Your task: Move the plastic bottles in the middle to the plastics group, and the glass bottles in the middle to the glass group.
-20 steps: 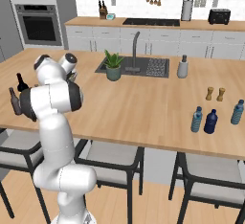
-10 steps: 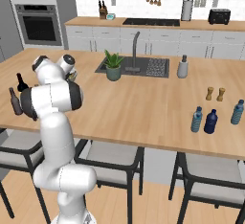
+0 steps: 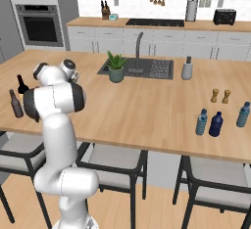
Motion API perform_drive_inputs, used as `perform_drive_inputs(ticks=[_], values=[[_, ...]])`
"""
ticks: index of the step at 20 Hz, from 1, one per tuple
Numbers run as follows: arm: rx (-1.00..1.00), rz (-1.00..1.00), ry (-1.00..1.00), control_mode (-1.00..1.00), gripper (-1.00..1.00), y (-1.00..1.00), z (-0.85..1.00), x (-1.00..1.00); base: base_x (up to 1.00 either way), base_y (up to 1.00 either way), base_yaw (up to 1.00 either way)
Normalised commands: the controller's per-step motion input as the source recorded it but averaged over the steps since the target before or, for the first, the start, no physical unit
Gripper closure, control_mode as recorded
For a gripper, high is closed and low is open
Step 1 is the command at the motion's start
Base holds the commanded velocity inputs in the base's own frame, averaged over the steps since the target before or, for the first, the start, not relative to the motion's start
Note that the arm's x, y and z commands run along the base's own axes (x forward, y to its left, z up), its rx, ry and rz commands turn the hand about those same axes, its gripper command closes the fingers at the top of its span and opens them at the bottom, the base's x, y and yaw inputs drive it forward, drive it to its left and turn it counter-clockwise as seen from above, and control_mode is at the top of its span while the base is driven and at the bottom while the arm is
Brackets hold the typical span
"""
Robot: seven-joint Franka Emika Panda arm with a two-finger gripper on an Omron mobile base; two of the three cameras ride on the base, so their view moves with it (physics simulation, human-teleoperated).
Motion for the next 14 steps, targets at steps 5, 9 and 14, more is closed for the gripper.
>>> perform_drive_inputs(ticks=[5, 9, 14], values=[[-0.02, 0.00, 0.00, -1.00, 1.00, 0.03, -0.44, 0.14, 0.00, 0.00, 0.00], [0.00, 0.00, 0.00, -1.00, 1.00, 0.00, -0.52, 0.19, 0.00, 0.00, 0.00], [0.00, 0.00, 0.02, -1.00, 1.00, 0.00, -0.15, 0.13, 0.00, 0.00, 0.00]])
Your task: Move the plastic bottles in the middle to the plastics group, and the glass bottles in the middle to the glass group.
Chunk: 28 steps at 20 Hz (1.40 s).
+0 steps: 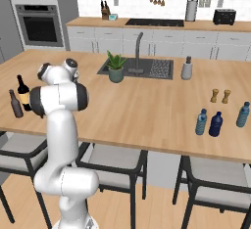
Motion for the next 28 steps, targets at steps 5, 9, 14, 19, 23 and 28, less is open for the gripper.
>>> perform_drive_inputs(ticks=[5, 9, 14, 19, 23, 28], values=[[0.00, 0.00, -0.04, -1.00, -1.00, 0.05, 0.00, -0.04, 0.00, 0.00, 0.00], [0.00, 0.00, -0.06, -1.00, -1.00, 0.11, 0.01, -0.07, 0.00, 0.00, 0.00], [0.00, 0.00, -0.01, -1.00, -1.00, 0.09, 0.00, -0.01, 0.00, 0.00, 0.00], [0.00, 0.00, -0.02, -1.00, -1.00, 0.00, 0.00, 0.00, 0.00, 0.00, 0.00], [0.00, 0.00, -0.08, -1.00, -1.00, -0.13, 0.00, -0.03, 0.00, 0.00, 0.00], [0.03, 0.00, -0.07, -1.00, -1.00, -0.26, 0.16, -0.02, 0.00, 0.00, 0.00]])
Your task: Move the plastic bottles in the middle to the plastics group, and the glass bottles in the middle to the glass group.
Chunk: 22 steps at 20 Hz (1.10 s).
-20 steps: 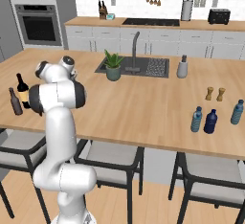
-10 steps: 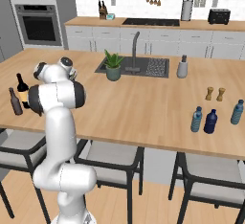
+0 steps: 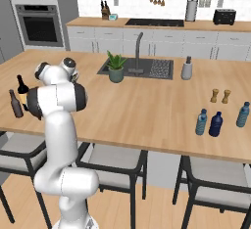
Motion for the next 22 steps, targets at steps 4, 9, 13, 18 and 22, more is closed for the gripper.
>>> perform_drive_inputs(ticks=[4, 9, 13, 18, 22], values=[[0.03, 0.00, -0.06, -1.00, -1.00, -0.16, 0.26, -0.09, 0.00, 0.00, 0.00], [0.03, 0.00, -0.05, -1.00, -1.00, -0.18, 0.33, -0.09, 0.00, 0.00, 0.00], [0.07, 0.00, -0.02, -1.00, -1.00, -0.32, 0.46, -0.08, 0.00, 0.00, 0.00], [0.08, 0.00, 0.00, -1.00, -1.00, -0.39, 0.57, -0.11, 0.00, 0.00, 0.00], [0.05, 0.00, 0.00, -1.00, -1.00, -0.58, 0.50, -0.24, 0.00, 0.00, 0.00]])
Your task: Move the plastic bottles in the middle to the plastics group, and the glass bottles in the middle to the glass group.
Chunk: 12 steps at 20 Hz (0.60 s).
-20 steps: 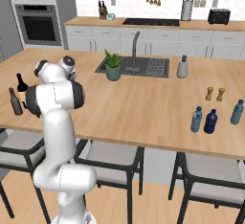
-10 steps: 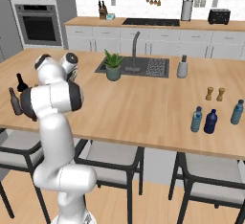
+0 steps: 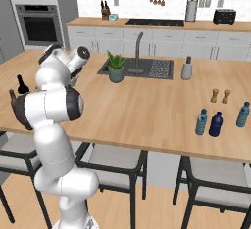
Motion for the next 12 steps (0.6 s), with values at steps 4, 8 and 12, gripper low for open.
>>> perform_drive_inputs(ticks=[4, 8, 12], values=[[0.00, 0.00, 0.02, -1.00, -1.00, -0.59, 0.44, -0.44, 0.00, 0.00, 0.00], [0.00, -0.06, 0.05, -1.00, -1.00, -0.37, 0.50, -0.60, 0.00, 0.00, 0.00], [0.00, -0.17, 0.04, -1.00, -1.00, -0.11, 0.25, -0.63, 0.00, 0.00, 0.00]])
